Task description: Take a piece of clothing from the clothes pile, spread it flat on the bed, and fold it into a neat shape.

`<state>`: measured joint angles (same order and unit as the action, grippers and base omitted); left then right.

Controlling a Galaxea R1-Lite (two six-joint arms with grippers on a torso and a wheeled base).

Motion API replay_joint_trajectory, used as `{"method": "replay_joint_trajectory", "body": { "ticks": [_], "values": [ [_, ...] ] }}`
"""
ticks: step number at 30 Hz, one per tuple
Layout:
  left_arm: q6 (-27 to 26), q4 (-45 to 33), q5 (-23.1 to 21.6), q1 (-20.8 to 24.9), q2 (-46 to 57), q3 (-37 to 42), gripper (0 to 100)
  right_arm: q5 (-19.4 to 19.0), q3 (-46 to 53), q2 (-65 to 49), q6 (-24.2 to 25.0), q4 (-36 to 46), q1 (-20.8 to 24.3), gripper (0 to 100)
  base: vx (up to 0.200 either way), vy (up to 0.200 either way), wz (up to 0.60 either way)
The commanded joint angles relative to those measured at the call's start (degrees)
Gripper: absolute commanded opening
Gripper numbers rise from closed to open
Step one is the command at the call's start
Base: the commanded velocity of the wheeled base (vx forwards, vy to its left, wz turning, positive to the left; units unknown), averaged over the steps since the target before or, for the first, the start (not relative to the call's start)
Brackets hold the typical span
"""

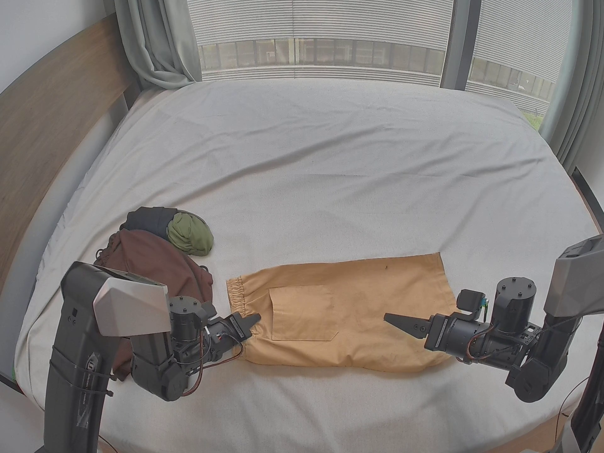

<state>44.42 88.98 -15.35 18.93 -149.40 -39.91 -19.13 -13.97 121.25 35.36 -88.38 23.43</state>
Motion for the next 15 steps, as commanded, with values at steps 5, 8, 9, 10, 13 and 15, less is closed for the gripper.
{"method": "replay_joint_trajectory", "body": {
  "ticks": [5,8,9,10,13,15],
  "values": [
    [-0.57,0.14,-0.12,-0.39,3.23,1.50,0,-0.03,0.00,0.13,-0.03,-0.04,-0.32,100,0.000,0.000,0.00],
    [-0.57,0.05,-0.74,-1.00,6.22,2.82,0,-0.03,0.00,0.22,-0.03,-0.04,-0.49,100,0.000,0.000,0.00],
    [-0.57,0.05,-0.74,-1.09,6.84,3.26,0,-0.12,-0.09,0.31,-0.03,-0.04,-0.40,100,0.000,0.000,0.00],
    [-0.57,0.05,-0.74,-1.18,7.45,3.79,0,-0.12,-0.09,0.48,-0.03,-0.04,-0.40,100,0.000,0.000,0.00],
    [-0.57,0.05,-1.26,-1.79,9.39,5.81,0,-0.03,-0.09,0.74,-0.03,-0.04,-0.40,100,0.000,0.000,0.00],
    [-0.57,0.05,-1.79,-2.06,10.18,6.69,0,-0.03,0.00,0.74,-0.03,-0.04,-0.32,100,0.000,0.000,0.00]
  ]
}}
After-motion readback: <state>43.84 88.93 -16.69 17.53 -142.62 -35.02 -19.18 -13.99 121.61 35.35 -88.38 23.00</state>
